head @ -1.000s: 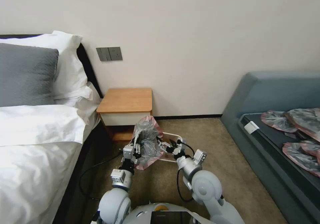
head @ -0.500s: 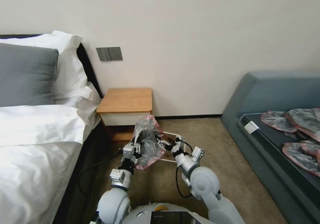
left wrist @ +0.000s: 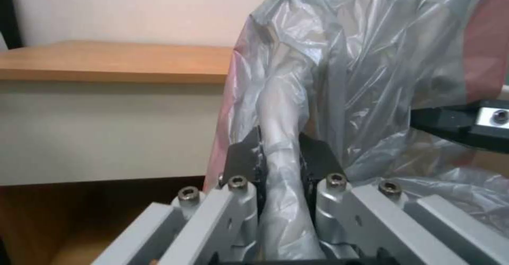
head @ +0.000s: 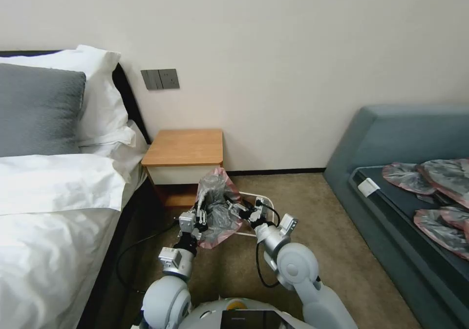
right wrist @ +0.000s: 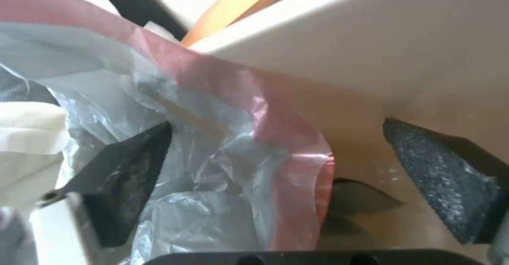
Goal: Pick up the garbage bag from the table and place it over the trash can.
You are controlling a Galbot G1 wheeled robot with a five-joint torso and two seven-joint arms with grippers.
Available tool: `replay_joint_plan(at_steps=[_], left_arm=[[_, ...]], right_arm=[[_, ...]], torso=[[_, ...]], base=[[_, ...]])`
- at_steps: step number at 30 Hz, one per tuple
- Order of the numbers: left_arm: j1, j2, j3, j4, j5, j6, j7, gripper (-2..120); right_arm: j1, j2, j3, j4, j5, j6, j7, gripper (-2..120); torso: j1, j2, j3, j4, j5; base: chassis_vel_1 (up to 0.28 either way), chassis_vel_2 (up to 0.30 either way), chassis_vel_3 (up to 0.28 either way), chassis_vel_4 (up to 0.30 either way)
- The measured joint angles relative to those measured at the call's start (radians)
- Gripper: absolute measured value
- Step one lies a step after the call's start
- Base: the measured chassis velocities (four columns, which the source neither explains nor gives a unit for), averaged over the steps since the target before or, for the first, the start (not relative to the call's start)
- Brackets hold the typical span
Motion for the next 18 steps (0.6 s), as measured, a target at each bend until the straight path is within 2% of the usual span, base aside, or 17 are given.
replay_joint_plan(at_steps=[1, 4, 5, 9, 10, 13, 15, 17, 18], left_arm=[[0.000, 0.000, 0.000, 0.000, 0.000, 0.000, 0.000, 8], [-0.001, -0.001, 0.000, 0.000, -0.001, 0.000, 0.000, 8], [-0.001, -0.001, 0.000, 0.000, -0.001, 0.000, 0.000, 8], [-0.002, -0.001, 0.001, 0.002, -0.003, 0.001, 0.000, 7], [-0.002, -0.001, 0.001, 0.002, -0.003, 0.001, 0.000, 7], [-0.003, -0.001, 0.000, 0.004, -0.011, 0.004, -0.001, 7], [-0.004, -0.001, 0.000, 0.005, -0.015, 0.008, -0.003, 7], [-0.006, -0.002, 0.000, 0.007, -0.023, 0.015, -0.006, 7], [-0.006, -0.002, 0.000, 0.007, -0.023, 0.015, -0.006, 7]], right_arm=[[0.000, 0.000, 0.000, 0.000, 0.000, 0.000, 0.000, 96], [0.000, 0.003, -0.001, -0.005, -0.001, 0.006, -0.009, 84], [0.000, 0.003, -0.001, -0.005, -0.001, 0.006, -0.009, 84], [0.000, 0.007, -0.004, -0.014, -0.021, 0.015, -0.027, 64], [0.000, 0.007, -0.004, -0.014, -0.021, 0.015, -0.027, 64], [0.001, 0.010, -0.007, -0.019, -0.039, 0.022, -0.036, 50], [0.000, 0.011, -0.008, -0.019, -0.043, 0.023, -0.038, 46], [-0.003, 0.011, -0.010, -0.021, -0.059, 0.029, -0.044, 34], [-0.003, 0.011, -0.010, -0.021, -0.059, 0.029, -0.044, 34]], torso=[[0.000, 0.000, 0.000, 0.0000, 0.0000], [0.000, 0.000, 0.000, 0.0000, 0.0000], [0.000, 0.000, 0.000, 0.0000, 0.0000], [0.000, 0.000, 0.000, 0.0000, 0.0000], [0.000, 0.000, 0.000, 0.0000, 0.0000], [0.000, 0.000, 0.000, 0.0000, 0.0000], [0.000, 0.000, 0.000, 0.0000, 0.0000], [0.000, 0.000, 0.000, 0.0000, 0.0000], [0.000, 0.000, 0.000, 0.0000, 0.0000]], base=[[0.000, 0.000, 0.000, 0.000], [0.000, 0.000, 0.000, 0.000], [0.000, 0.000, 0.000, 0.000], [0.000, 0.000, 0.000, 0.000], [0.000, 0.000, 0.000, 0.000], [0.000, 0.000, 0.000, 0.000], [0.000, 0.000, 0.000, 0.000], [0.000, 0.000, 0.000, 0.000], [0.000, 0.000, 0.000, 0.000]])
